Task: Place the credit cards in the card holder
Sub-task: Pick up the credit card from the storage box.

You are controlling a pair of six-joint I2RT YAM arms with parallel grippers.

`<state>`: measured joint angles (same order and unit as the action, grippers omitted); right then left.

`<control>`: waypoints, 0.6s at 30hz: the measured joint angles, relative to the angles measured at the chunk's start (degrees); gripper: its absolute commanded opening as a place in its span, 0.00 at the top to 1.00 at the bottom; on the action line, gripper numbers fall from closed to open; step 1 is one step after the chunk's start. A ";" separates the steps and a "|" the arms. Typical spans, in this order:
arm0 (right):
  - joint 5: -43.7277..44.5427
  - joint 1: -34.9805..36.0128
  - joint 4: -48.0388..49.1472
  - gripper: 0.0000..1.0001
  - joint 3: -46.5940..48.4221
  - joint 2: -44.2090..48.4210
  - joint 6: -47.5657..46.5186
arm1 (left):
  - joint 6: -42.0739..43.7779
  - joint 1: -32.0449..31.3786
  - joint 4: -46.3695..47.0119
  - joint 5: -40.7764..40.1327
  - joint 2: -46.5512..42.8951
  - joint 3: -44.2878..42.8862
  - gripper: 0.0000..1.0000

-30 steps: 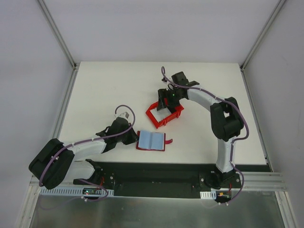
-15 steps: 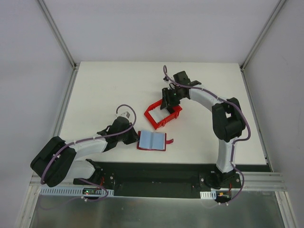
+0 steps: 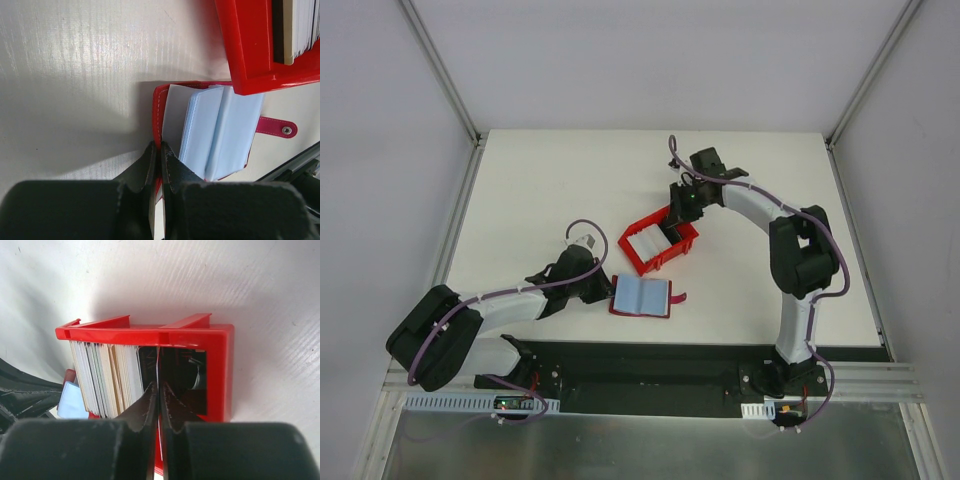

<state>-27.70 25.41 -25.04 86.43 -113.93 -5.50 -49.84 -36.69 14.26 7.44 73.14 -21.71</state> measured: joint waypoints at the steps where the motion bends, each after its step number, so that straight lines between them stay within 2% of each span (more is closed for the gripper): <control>1: 0.24 0.00 -0.31 1.00 0.11 0.02 -0.15 | 0.00 0.00 0.02 0.00 0.00 0.00 1.00; 11: 7.30 0.13 -2.16 1.00 1.70 3.13 -2.34 | 0.31 0.02 0.13 0.50 0.11 0.00 1.00; 16: 9.09 0.13 -0.13 1.00 0.28 9.97 -2.14 | 0.42 0.00 0.76 1.60 0.09 0.50 1.00; 18: 9.03 0.13 3.37 1.00 -3.76 15.41 -0.70 | 0.20 0.02 1.95 2.03 -0.22 1.44 1.00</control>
<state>-18.68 25.54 -21.67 82.67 -98.52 -6.20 -49.65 -36.67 16.21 9.47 72.93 -20.27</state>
